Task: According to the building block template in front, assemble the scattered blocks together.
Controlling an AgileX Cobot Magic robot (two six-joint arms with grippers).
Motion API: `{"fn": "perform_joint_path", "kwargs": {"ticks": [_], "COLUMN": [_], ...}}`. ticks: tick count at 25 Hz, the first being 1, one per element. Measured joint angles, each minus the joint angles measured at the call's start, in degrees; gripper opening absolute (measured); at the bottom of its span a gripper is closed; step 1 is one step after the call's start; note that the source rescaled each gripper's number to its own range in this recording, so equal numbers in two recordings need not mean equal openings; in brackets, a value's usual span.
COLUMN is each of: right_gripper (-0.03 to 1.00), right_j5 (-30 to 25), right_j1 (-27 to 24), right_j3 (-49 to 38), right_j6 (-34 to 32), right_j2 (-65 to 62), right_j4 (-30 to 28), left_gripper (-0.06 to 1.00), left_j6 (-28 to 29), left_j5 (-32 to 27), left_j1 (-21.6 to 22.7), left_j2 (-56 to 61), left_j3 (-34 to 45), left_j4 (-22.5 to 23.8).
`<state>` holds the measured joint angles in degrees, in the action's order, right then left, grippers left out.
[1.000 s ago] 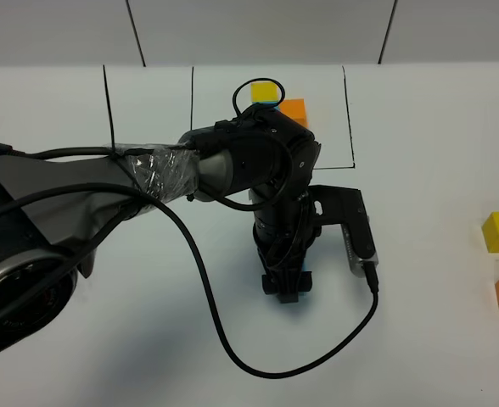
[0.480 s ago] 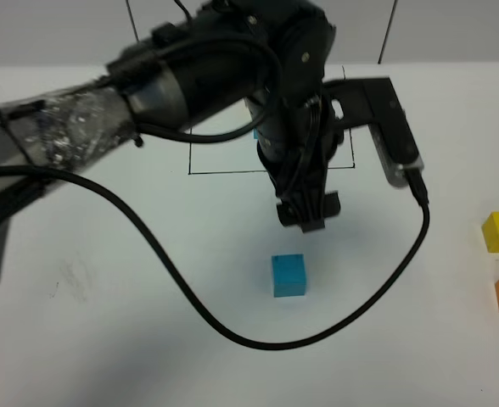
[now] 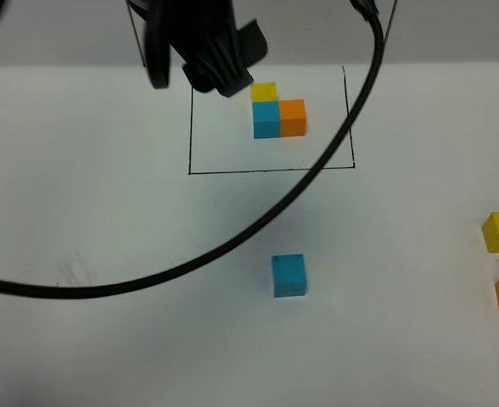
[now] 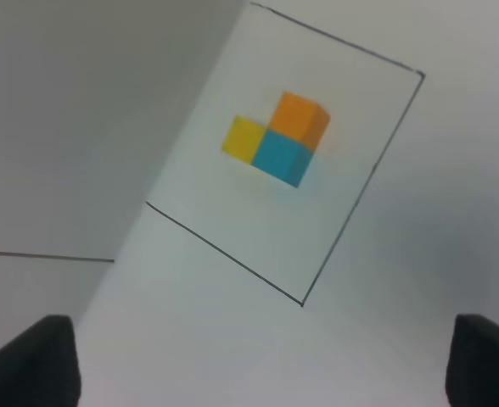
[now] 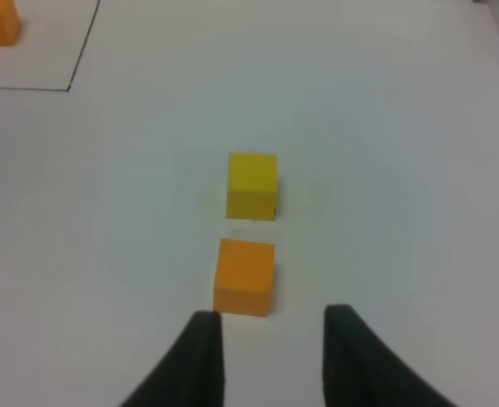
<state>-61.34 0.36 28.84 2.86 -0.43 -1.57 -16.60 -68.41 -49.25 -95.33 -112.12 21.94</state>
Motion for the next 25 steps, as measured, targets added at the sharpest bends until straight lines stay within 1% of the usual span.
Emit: {"fn": "perform_joint_path", "kwargs": {"ticks": [3,7,13,14,17,20,25], "right_gripper": [0.00,0.00,0.00,0.00,0.00,0.00,0.00], "right_j5": [0.00,0.00,0.00,0.00,0.00,0.00,0.00], "right_j1": [0.00,0.00,0.00,0.00,0.00,0.00,0.00], "right_j3": [0.00,0.00,0.00,0.00,0.00,0.00,0.00], "right_j6": [0.00,0.00,-0.08,-0.08,-0.08,-0.08,-0.08], "right_j2": [0.00,0.00,0.00,0.00,0.00,0.00,0.00], "right_j4": [0.00,0.00,0.00,0.00,0.00,0.00,0.00], "left_gripper": [1.00,0.95,0.74,0.72,0.69,0.69,0.68], "left_j6": [0.54,0.54,0.54,0.54,0.54,0.49,-0.81], "left_j5": [0.00,-0.03,-0.06,-0.06,-0.06,-0.06,-0.06], "left_j1": [0.00,0.00,0.00,0.00,0.00,0.00,0.00], "left_j2": [4.63,10.40,18.45,19.70,23.55,28.91,39.81], "left_j3": [0.00,0.00,0.00,-0.04,1.01,5.11,17.27], "left_j4": [-0.67,-1.67,-2.96,-3.39,-3.85,-2.85,-0.86]}}
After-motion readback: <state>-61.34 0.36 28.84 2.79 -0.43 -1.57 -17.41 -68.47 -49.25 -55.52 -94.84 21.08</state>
